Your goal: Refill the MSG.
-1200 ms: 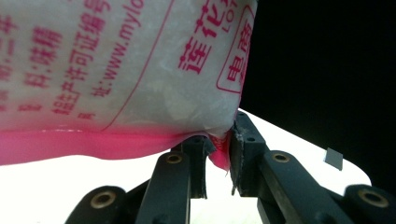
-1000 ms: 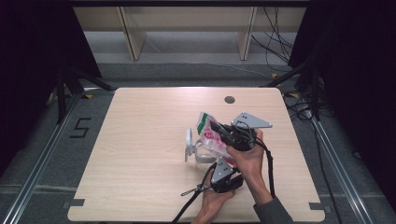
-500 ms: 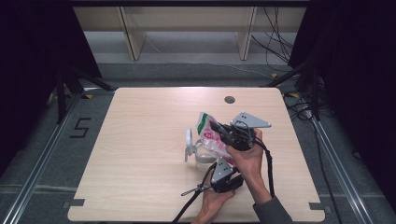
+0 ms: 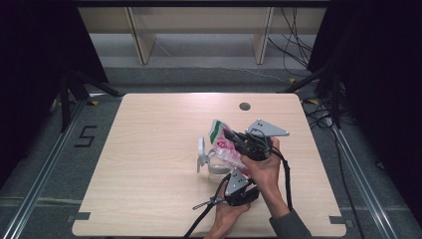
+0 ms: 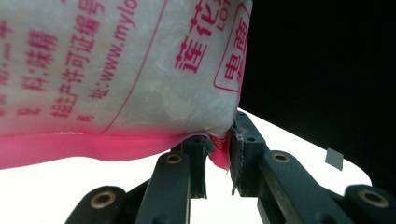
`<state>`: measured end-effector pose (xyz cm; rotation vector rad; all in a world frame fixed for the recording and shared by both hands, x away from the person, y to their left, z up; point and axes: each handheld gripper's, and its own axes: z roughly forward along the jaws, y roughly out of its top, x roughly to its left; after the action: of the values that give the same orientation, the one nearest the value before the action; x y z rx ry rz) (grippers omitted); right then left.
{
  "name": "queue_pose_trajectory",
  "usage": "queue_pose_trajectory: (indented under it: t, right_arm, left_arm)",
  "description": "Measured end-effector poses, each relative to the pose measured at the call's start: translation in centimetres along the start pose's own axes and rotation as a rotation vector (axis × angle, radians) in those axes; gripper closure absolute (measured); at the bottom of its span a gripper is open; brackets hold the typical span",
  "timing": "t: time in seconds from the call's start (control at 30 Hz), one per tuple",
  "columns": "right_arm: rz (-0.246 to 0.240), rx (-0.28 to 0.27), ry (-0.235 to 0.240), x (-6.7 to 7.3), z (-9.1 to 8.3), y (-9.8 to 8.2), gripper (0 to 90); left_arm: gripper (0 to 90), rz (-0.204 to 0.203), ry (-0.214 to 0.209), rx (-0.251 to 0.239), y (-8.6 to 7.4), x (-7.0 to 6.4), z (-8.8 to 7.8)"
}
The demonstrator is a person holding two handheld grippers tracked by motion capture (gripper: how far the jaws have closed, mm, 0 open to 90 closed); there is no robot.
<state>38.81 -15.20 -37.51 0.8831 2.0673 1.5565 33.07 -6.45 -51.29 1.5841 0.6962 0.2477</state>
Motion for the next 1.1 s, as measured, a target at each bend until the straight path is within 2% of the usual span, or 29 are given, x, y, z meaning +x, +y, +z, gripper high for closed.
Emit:
queue_pose_trajectory:
  t: [0.03,0.1,0.13,0.17,0.2,0.27,0.33,0.37,0.47,0.53,0.6,0.67,0.7,0.77,0.8,0.83,0.87,0.93,0.97,1.03,1.1]
  right_arm:
    - [-0.02,-0.013,-0.012,-0.1,0.05,-0.01,90.0]
    - [-0.013,-0.003,-0.004,-0.09,0.03,0.0,90.0]
    - [-0.028,-0.011,-0.017,-0.22,0.03,-0.02,90.0]
    - [-0.003,-0.008,-0.001,-0.12,0.07,-0.07,90.0]
    - [-0.005,-0.001,-0.004,-0.11,0.01,-0.04,90.0]
    - [-0.029,-0.007,-0.01,-0.18,0.0,-0.01,90.0]
    - [-0.025,-0.008,-0.014,-0.22,0.03,-0.02,90.0]
    - [-0.002,-0.004,0.003,-0.1,0.08,-0.06,90.0]
    - [-0.002,-0.003,-0.004,0.02,0.06,-0.04,90.0]
    - [-0.019,-0.005,-0.01,-0.1,0.15,-0.08,90.0]
    - [0.009,0.01,-0.015,0.13,0.11,-0.16,90.0]
    - [-0.035,-0.003,-0.017,-0.06,0.24,-0.16,90.0]
    - [-0.009,0.007,-0.007,0.05,0.22,-0.15,90.0]
    - [0.001,-0.001,-0.007,0.05,0.2,-0.14,90.0]
    - [-0.013,-0.012,-0.017,-0.02,0.19,-0.13,90.0]
    - [0.004,-0.023,-0.022,0.17,0.25,-0.19,90.0]
    - [-0.007,-0.027,-0.026,0.09,0.29,-0.19,90.0]
    - [-0.004,0.002,-0.015,0.03,0.21,-0.16,90.0]
    - [-0.021,-0.01,-0.023,-0.08,0.23,-0.17,90.0]
    - [0.013,0.009,-0.014,0.16,0.13,-0.17,90.0]
    - [-0.001,-0.002,-0.009,0.03,0.23,-0.13,90.0]
  left_arm:
    - [77.5,-0.002,-0.002,-0.001,0.0,0.01,0.03]
    - [77.5,-0.002,-0.001,-0.001,-0.03,-0.01,0.06]
    - [77.5,0.001,-0.001,0.002,-0.03,0.02,0.04]
    - [77.5,0.002,-0.001,0.001,-0.04,0.02,0.04]
    - [77.5,0.002,-0.002,-0.002,-0.04,0.0,0.06]
    - [77.6,0.001,-0.002,-0.004,-0.06,0.01,0.09]
    - [77.6,0.002,-0.004,-0.003,-0.05,0.03,0.06]
    - [77.5,0.003,-0.007,-0.007,-0.06,0.03,0.08]
    - [77.6,0.004,0.005,0.003,-0.03,0.0,0.03]
    - [77.5,-0.002,-0.011,-0.008,-0.09,0.09,0.16]
    - [77.5,-0.002,-0.01,-0.015,-0.11,0.09,0.2]
    - [77.6,-0.001,-0.001,-0.003,-0.07,0.06,0.11]
    - [77.5,-0.001,-0.001,-0.001,-0.06,0.05,0.1]
    - [77.5,0.001,-0.01,-0.008,-0.07,0.09,0.2]
    - [77.5,0.0,-0.01,-0.009,-0.07,0.08,0.22]
    - [77.5,0.0,-0.01,-0.01,-0.07,0.07,0.24]
    - [77.5,0.0,-0.007,-0.011,-0.08,0.06,0.26]
    - [77.5,-0.005,-0.011,-0.009,-0.06,0.08,0.23]
    - [77.5,0.0,-0.01,-0.007,-0.06,0.08,0.22]
    - [77.5,-0.002,-0.011,-0.009,-0.05,0.08,0.24]
    - [77.5,0.0,-0.012,-0.01,-0.06,0.07,0.23]
